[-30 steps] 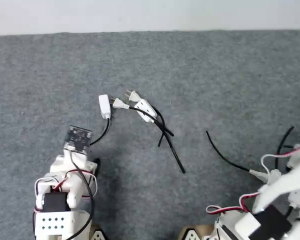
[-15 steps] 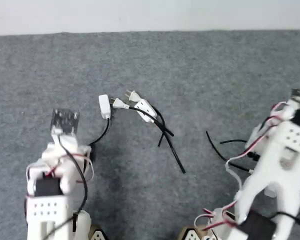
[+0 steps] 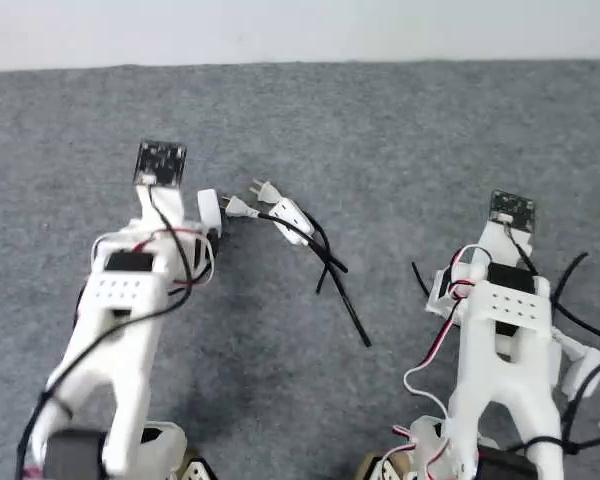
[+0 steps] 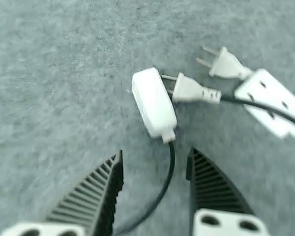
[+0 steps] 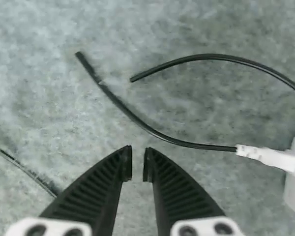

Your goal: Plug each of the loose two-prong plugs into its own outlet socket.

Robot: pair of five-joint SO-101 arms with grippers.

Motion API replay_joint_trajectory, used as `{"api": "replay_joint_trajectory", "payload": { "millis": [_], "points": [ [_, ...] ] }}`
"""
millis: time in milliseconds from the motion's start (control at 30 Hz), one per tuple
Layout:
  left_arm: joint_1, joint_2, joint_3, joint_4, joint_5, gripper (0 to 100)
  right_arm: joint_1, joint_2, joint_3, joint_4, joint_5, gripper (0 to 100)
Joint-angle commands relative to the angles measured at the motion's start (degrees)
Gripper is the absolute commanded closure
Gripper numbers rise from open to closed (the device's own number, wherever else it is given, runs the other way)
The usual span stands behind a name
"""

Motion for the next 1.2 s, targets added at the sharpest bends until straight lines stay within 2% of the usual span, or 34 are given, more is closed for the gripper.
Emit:
{"api": "replay_joint_trajectory", "payload": {
  "millis": [0, 267, 400, 767, 867, 967, 1167],
  "points": [
    [0.6, 7.6, -9.5, -1.8, 2.3, 80, -2.2, -2.0, 0.4, -1.0, 2.8, 97.2],
    [0.6, 24.5, -23.4, -1.9, 2.5, 80, -2.2, -2.0, 1.8, -1.1, 8.1, 96.9],
    [0.5, 32.7, -29.3, -1.5, 2.5, 80, -2.3, -2.0, 1.8, -1.3, 8.3, 96.9],
    [0.5, 36.1, -32.0, -0.4, 2.0, 80, -2.4, -1.9, 1.8, -1.5, 9.0, 96.9],
    [0.6, 36.3, -32.0, -0.4, 2.2, 86, -2.4, -1.9, 1.9, -1.5, 9.0, 96.9],
    [0.6, 36.3, -32.0, -0.4, 2.0, 98, -2.4, -1.9, 1.9, -1.5, 9.0, 96.9],
    [0.2, 35.9, -31.5, 0.1, 2.4, 99, -2.4, -1.9, 1.9, -1.5, 9.0, 96.9]
  ]
}}
